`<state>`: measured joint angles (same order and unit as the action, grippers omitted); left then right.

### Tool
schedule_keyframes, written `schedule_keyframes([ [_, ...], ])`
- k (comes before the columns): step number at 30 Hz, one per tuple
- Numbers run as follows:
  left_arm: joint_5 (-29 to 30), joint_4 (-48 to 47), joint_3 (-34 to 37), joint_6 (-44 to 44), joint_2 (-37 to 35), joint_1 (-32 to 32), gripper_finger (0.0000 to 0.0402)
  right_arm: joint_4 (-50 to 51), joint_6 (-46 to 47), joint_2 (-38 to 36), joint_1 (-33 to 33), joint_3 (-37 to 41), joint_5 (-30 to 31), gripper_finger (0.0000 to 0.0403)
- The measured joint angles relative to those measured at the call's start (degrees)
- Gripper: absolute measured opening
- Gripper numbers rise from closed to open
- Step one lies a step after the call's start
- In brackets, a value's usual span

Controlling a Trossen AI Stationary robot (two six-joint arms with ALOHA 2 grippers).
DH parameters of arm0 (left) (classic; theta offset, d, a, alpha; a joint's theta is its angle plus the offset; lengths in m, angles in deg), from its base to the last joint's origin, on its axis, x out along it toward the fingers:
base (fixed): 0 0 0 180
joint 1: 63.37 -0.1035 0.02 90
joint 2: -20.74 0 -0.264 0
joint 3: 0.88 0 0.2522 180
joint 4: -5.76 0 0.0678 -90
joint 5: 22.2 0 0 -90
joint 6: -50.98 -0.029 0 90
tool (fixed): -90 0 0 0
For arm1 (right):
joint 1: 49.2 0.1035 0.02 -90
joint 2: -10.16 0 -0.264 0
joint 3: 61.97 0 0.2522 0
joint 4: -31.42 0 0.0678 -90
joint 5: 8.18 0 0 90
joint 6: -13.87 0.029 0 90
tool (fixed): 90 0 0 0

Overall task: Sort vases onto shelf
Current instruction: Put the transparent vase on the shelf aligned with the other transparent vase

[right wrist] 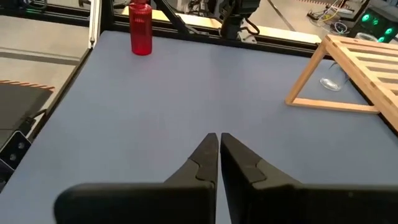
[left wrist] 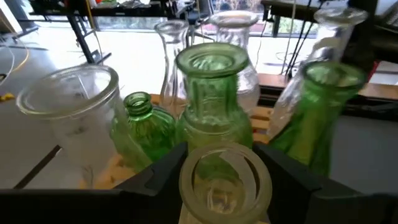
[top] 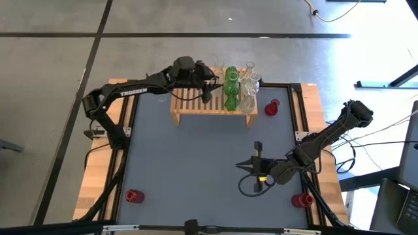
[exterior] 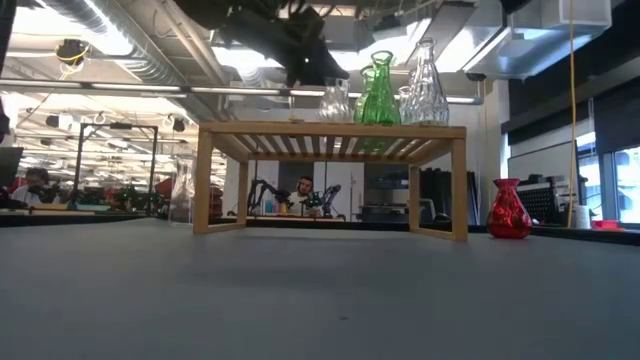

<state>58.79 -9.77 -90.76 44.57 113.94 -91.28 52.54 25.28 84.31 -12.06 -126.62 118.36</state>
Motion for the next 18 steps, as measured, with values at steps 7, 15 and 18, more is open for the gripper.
schedule_keyframes([
  [7,0.4,0.0,-2.1,-0.1,2.8,-0.6,0.0169,0.3,0.7,0.0,0.0,0.0,-1.1,0.0012],
  [15,1.4,-0.1,-2.1,-0.2,2.8,-0.1,0.0169,0.6,0.8,0.0,0.0,0.0,-1.2,0.0012],
  [18,2.0,-0.1,-2.1,-0.2,2.8,-0.1,0.0169,0.6,0.8,0.0,0.0,0.0,-1.2,0.0012],
])
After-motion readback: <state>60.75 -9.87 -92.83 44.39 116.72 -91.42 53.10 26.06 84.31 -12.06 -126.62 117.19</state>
